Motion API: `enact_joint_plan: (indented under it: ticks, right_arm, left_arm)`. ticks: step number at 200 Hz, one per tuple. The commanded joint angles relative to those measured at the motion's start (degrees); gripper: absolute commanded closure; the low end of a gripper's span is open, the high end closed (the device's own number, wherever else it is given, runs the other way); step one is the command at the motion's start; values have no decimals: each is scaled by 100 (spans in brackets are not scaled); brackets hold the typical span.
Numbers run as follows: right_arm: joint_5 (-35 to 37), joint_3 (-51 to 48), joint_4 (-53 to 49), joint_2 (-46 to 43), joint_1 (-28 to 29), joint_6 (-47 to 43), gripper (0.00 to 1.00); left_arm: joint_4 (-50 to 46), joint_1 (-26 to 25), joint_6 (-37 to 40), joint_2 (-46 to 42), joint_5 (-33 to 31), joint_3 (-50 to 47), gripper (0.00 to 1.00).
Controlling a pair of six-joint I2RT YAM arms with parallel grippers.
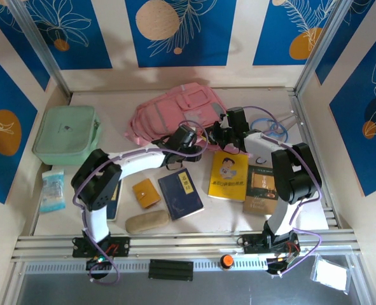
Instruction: Pack the student bag
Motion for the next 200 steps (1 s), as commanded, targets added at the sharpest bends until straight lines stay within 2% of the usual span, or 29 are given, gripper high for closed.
enact_joint_plan:
  ticks: [1, 99, 167, 200]
  right_arm:
    - [-494, 240, 299, -240, 70, 81, 100]
    - [-579, 497, 112, -166, 70, 52, 100]
    - [-597, 497, 78, -128, 70, 43, 100]
    - [-602, 497, 67, -90, 78, 52, 100]
  left_arm:
    - [-391, -48, 313, 155, -606, 440, 54]
    - [-418, -45, 346, 334, -937, 754, 72]
    - [-162, -77, 192, 246, -1035, 639, 70]
    - [-10, -93, 169, 134, -1128, 491, 73]
